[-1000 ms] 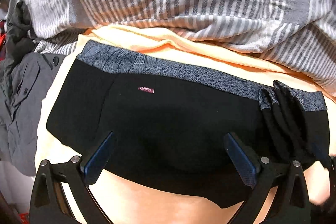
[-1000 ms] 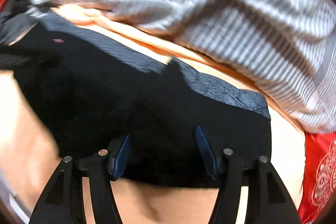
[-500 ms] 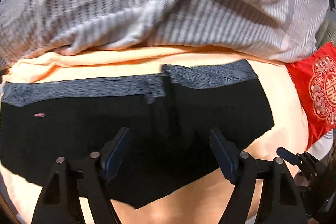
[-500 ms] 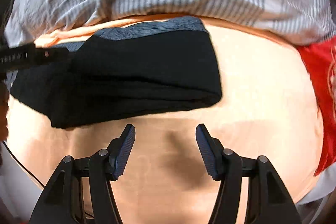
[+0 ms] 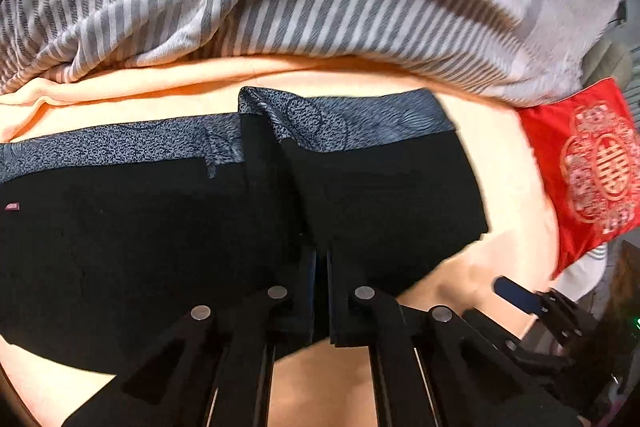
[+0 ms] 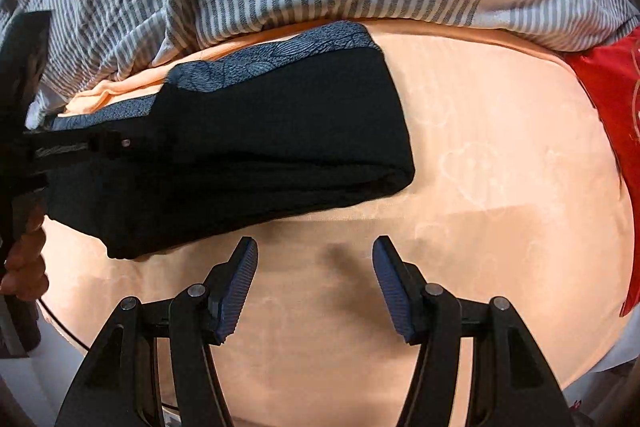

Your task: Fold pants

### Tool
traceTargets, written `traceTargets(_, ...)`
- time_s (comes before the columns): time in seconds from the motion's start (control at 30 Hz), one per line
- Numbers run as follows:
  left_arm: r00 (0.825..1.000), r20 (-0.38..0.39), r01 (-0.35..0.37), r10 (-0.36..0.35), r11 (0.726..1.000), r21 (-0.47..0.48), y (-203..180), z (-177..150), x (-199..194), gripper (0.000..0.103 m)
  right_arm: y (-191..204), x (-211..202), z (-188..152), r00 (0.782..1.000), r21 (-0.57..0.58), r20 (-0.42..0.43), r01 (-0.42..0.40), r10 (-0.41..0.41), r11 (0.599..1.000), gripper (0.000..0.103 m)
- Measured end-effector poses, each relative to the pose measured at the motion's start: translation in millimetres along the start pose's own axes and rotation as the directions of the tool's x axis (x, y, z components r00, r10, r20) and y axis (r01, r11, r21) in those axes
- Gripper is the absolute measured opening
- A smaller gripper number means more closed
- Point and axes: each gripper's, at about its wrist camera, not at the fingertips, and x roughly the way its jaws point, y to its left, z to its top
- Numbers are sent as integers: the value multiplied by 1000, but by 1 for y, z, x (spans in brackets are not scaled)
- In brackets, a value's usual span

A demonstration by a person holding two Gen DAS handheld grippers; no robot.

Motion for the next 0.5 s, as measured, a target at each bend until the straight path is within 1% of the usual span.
traceTargets(0.1, 1000, 14, -27, 27, 999, 23, 2, -10, -12, 5, -3, -4, 0, 1000, 2, 9, 5, -5, 1000, 64)
traceTargets(0.2, 998, -37, -54, 54, 998, -16, 22, -20, 3, 5, -4, -5, 0, 1000, -4, 8, 9, -9, 1000, 64)
traceTargets(0.27, 996, -61, -69, 67, 997, -21, 31, -26, 16, 5, -4, -4, 1, 1000, -5, 4, 10, -10, 1000, 64)
traceTargets(0.33, 993, -78, -87, 86, 996, -5, 30, -33, 28, 6, -3, -3, 0, 1000, -6, -1, 9, -9, 1000, 64)
traceTargets(0.37, 991, -75, -110, 111, 994, 18, 26, -37, 31, 6, -3, -2, -1, 1000, -7, -4, 8, -8, 1000, 64)
traceTargets(0.43, 985, -58, -158, 160, 987, 36, 20, -41, 29, 9, -3, -1, -2, 1000, -10, -11, 7, -7, 1000, 64)
traceTargets(0.5, 981, -56, -182, 184, 983, 34, 19, -45, 21, 9, -4, -2, -1, 1000, -11, -10, 9, -9, 1000, 64)
